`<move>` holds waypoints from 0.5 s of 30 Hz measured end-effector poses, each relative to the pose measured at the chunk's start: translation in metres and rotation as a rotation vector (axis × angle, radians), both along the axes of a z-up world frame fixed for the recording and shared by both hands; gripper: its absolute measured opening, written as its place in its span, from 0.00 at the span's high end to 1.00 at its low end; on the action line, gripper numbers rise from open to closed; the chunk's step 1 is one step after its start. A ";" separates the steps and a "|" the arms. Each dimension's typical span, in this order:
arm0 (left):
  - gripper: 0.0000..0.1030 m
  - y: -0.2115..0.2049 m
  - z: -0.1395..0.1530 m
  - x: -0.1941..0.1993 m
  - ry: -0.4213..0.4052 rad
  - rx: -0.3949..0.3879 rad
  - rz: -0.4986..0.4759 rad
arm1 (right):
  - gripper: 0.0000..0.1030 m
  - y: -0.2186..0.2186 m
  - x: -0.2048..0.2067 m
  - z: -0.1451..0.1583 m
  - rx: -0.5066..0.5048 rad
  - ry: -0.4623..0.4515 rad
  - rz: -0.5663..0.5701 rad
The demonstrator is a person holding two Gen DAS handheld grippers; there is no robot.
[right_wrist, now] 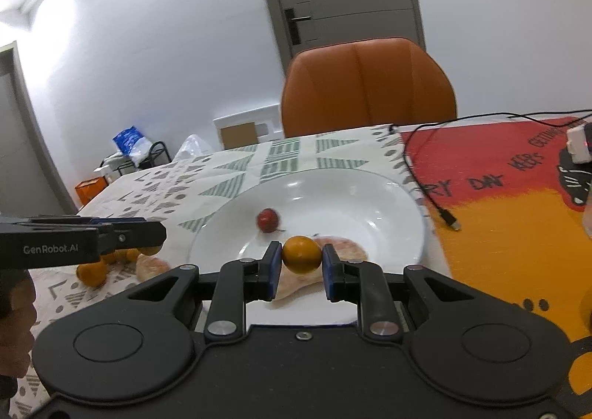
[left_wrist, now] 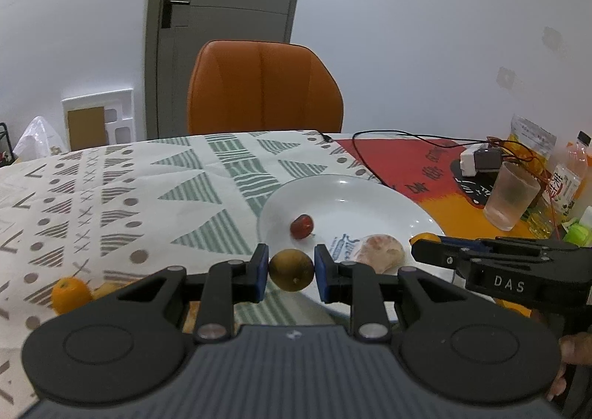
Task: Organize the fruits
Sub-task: 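Carry both fruits over the white plate and open the left tool to release its fruit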
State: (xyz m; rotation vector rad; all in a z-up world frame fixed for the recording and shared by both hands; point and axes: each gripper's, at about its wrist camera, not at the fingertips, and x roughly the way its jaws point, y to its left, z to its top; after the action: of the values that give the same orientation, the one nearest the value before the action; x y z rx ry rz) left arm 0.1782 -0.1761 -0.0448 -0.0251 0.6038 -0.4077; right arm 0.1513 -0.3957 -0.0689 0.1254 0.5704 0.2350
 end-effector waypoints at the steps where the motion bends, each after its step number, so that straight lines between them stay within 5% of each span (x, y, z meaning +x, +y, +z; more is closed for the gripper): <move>1: 0.76 -0.003 0.000 0.002 0.001 0.002 -0.004 | 0.79 -0.003 0.001 0.000 0.002 -0.001 -0.006; 15: 0.76 -0.029 -0.003 0.027 -0.001 0.013 -0.035 | 0.79 -0.026 0.017 -0.002 -0.001 -0.007 -0.062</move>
State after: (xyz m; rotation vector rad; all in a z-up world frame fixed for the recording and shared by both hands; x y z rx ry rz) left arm 0.2056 -0.2046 -0.0477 -0.0017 0.6064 -0.4379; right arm 0.1683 -0.4214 -0.0705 0.1407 0.5587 0.1748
